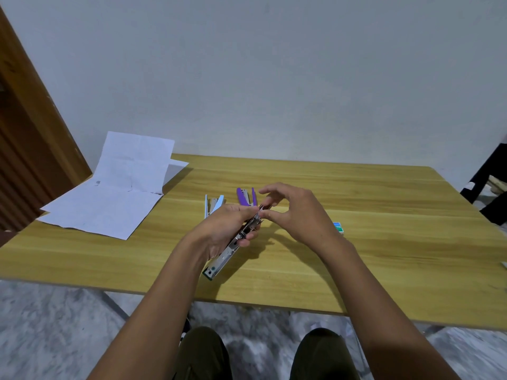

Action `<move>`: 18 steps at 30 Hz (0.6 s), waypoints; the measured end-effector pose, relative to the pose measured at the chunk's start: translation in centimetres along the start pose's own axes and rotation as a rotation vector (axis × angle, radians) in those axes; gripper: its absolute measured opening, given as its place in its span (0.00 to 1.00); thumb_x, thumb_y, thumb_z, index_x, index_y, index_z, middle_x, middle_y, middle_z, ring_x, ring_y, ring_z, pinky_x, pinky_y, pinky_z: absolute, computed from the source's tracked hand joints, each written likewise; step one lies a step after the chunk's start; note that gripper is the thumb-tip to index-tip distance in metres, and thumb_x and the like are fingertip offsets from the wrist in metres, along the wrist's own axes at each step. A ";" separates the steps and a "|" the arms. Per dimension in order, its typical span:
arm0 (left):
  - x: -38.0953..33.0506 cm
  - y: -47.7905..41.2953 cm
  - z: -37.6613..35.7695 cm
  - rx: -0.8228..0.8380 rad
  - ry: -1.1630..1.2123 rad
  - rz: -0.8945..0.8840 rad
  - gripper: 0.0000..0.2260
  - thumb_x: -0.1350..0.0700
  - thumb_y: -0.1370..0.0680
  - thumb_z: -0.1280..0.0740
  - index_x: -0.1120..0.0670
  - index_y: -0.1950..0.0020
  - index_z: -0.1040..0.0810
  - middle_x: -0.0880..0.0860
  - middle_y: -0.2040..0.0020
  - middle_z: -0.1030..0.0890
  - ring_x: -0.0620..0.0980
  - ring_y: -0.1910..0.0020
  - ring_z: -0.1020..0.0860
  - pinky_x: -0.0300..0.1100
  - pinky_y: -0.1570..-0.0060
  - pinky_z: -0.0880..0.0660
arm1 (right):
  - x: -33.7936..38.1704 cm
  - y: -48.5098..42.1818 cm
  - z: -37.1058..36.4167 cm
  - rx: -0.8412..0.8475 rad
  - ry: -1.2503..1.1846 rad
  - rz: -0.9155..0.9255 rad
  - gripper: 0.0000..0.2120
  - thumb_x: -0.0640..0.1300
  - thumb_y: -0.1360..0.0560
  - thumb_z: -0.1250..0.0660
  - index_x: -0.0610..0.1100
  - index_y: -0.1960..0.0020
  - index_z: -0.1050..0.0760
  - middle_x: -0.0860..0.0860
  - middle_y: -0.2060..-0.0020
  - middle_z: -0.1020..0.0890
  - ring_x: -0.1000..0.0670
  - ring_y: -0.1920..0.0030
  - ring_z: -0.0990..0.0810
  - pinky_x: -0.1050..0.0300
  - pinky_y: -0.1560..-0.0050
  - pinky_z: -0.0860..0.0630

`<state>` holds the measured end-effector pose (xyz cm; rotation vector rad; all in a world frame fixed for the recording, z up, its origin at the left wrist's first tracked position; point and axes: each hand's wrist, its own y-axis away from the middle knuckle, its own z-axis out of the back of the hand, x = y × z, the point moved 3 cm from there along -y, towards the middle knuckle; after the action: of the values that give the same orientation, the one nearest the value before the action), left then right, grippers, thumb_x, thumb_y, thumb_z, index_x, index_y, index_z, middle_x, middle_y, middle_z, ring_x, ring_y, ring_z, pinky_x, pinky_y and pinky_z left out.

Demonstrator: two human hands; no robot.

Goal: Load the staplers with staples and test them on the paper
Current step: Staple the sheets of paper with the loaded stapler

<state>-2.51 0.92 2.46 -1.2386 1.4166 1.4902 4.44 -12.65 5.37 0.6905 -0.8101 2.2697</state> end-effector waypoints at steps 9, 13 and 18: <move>0.6 -0.3 -0.1 -0.003 0.018 0.024 0.10 0.57 0.17 0.39 0.62 0.52 0.22 0.54 0.67 0.28 0.48 0.73 0.32 0.37 0.77 0.38 | -1.4 1.0 -1.4 0.012 0.088 -0.163 0.04 0.58 0.28 0.27 0.60 0.59 0.21 0.58 0.49 0.24 0.53 0.43 0.25 0.47 0.40 0.27; 0.9 -0.7 0.0 -0.012 0.018 0.043 0.10 0.57 0.17 0.39 0.62 0.52 0.22 0.55 0.67 0.28 0.48 0.72 0.32 0.37 0.78 0.38 | -1.4 1.1 -1.9 -0.007 0.173 -0.155 0.04 0.58 0.26 0.29 0.59 0.55 0.19 0.59 0.50 0.26 0.54 0.46 0.26 0.54 0.45 0.31; 1.1 -0.9 0.0 -0.024 0.032 0.076 0.10 0.58 0.18 0.38 0.63 0.50 0.22 0.56 0.66 0.27 0.48 0.73 0.31 0.37 0.78 0.38 | -1.5 1.5 -2.3 -0.004 0.202 -0.160 0.03 0.57 0.24 0.32 0.59 0.53 0.22 0.61 0.50 0.29 0.58 0.47 0.32 0.58 0.46 0.36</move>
<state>-1.92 0.94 1.16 -1.2403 1.4855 1.5496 3.75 -12.52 2.29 0.4950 -0.6396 2.1508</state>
